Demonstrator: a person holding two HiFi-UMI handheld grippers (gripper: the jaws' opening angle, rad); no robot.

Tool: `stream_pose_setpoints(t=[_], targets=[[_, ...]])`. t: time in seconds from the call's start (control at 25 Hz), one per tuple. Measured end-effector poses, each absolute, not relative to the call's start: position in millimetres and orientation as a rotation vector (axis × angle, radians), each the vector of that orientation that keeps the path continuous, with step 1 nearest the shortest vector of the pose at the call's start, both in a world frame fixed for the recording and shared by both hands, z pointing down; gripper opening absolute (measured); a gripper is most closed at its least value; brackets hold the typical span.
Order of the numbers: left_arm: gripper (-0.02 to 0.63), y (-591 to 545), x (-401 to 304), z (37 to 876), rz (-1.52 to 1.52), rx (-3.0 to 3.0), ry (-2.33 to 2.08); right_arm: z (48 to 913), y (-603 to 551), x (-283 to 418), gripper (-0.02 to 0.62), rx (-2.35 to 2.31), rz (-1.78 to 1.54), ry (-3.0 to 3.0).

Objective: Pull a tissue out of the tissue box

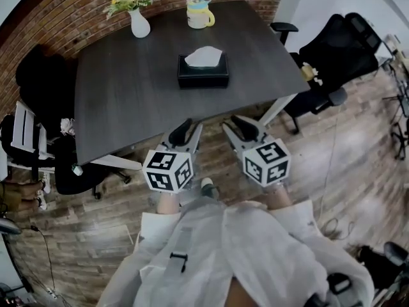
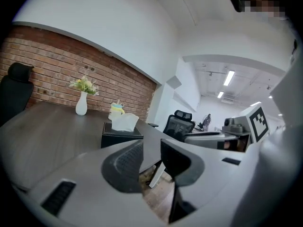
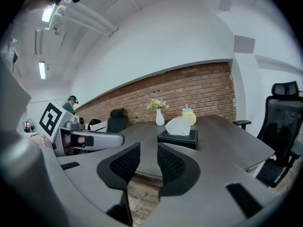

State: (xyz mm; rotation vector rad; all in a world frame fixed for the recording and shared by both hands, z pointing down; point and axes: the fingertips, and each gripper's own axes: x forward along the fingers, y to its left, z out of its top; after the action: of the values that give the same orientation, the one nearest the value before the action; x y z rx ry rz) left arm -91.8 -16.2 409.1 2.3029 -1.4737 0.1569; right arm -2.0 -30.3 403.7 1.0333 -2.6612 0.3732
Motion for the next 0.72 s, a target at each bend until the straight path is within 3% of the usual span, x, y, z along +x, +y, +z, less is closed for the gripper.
stream_pose_setpoints(t=[0.72], targets=[[0.104,-97,-128,438,0.221,2.312,-1.354,430,-106,-37,0.109,1.110,0.436,-2.539]])
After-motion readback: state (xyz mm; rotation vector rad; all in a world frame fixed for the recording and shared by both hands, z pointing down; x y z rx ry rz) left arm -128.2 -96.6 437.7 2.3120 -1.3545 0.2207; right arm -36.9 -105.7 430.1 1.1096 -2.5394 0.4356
